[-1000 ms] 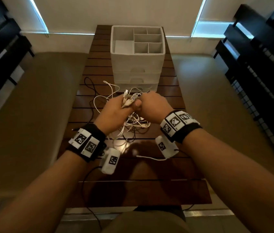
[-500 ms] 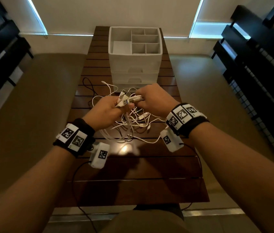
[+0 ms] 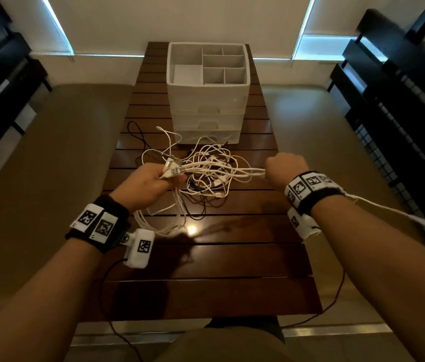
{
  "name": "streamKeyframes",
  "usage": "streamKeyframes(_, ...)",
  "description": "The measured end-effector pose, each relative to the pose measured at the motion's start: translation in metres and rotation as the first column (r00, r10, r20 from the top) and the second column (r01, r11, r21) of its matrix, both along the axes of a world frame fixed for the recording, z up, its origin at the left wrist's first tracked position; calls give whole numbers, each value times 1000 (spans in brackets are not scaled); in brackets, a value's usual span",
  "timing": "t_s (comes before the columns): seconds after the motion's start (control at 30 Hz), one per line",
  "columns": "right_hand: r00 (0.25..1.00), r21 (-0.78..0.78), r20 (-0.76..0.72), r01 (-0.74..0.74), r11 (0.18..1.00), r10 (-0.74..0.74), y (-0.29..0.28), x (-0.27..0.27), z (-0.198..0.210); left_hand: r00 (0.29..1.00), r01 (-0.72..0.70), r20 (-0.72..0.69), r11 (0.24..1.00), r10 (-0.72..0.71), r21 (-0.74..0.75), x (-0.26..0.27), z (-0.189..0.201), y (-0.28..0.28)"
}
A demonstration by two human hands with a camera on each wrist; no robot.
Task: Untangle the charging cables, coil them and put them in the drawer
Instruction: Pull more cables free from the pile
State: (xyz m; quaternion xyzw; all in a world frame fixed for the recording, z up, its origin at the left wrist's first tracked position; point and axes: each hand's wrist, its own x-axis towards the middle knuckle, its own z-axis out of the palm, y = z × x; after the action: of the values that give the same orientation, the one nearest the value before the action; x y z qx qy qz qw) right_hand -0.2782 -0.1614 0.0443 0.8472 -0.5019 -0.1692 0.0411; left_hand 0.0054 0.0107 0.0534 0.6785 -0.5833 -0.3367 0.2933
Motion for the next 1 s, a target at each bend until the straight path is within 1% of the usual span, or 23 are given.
streamKeyframes(0.03,1000,43,-13,-4,999,5,3,-1,-4,999,23,28,999,-23,29,-1,-3,-3)
streamKeyframes(0.1,1000,187,-25,10,982,-5,8,-1,-16,992,68,99,993,-78,95,-2,-15,-8)
streamKeyframes(0.17,999,341,-15,32,939,-29,12,2,-20,977,96,174,980,-127,175,-9,-24,-14)
streamKeyframes(0.2,1000,379,13,22,925,-28,13,5,-17,968,109,198,972,-152,210,-14,-26,-17)
streamKeyframes(0.23,998,392,64,-14,920,-12,14,8,-11,961,121,216,962,-176,243,-20,-27,-19)
streamKeyframes(0.27,988,398,151,-78,914,18,18,14,-4,952,132,232,953,-198,271,-26,-27,-21)
streamKeyframes(0.33,924,432,376,-240,870,68,33,31,8,944,151,238,940,-229,305,-36,-27,-26)
streamKeyframes(0.37,889,449,449,-312,837,90,43,41,10,941,169,233,936,-246,308,-41,-27,-28)
streamKeyframes(0.43,861,475,497,-375,796,109,60,57,-1,936,206,221,936,-274,287,-48,-25,-30)
streamKeyframes(0.47,851,466,515,-379,799,103,66,62,-10,933,220,220,937,-283,273,-50,-23,-29)
streamKeyframes(0.53,818,383,565,-372,846,104,68,62,-24,949,219,177,950,-260,223,-49,-21,-24)
streamKeyframes(0.57,817,337,567,-350,874,109,64,59,-28,967,190,129,962,-218,194,-46,-22,-20)
streamKeyframes(0.6,829,299,549,-318,900,111,58,53,-30,986,144,63,976,-156,162,-42,-22,-16)
streamKeyframes(0.67,898,264,429,-228,937,97,44,36,-36,995,-4,-100,997,12,78,-31,-20,-8)
streamKeyframes(0.7,936,256,341,-175,951,80,38,26,-42,975,-97,-198,994,104,44,-26,-17,-5)
streamKeyframes(0.73,968,259,246,-120,958,55,33,16,-47,924,-191,-331,981,191,33,-20,-14,-1)
streamKeyframes(0.77,986,279,165,-81,957,35,32,7,-54,831,-274,-491,960,262,50,-16,-7,3)
streamKeyframes(0.8,994,323,109,-50,945,16,32,1,-60,722,-328,-623,942,301,75,-12,-2,6)
streamKeyframes(0.83,996,383,90,-34,923,-1,34,-2,-64,628,-353,-715,931,307,89,-9,3,8)
streamKeyframes(0.87,995,446,97,-43,894,0,36,-2,-64,563,-355,-774,930,291,92,-6,6,9)
streamKeyframes(0.9,995,511,104,-53,858,-1,37,0,-61,519,-343,-812,935,266,88,-3,7,9)
streamKeyframes(1.0,983,695,164,-59,717,-78,30,9,-28,458,-311,-863,948,214,70,5,1,7)
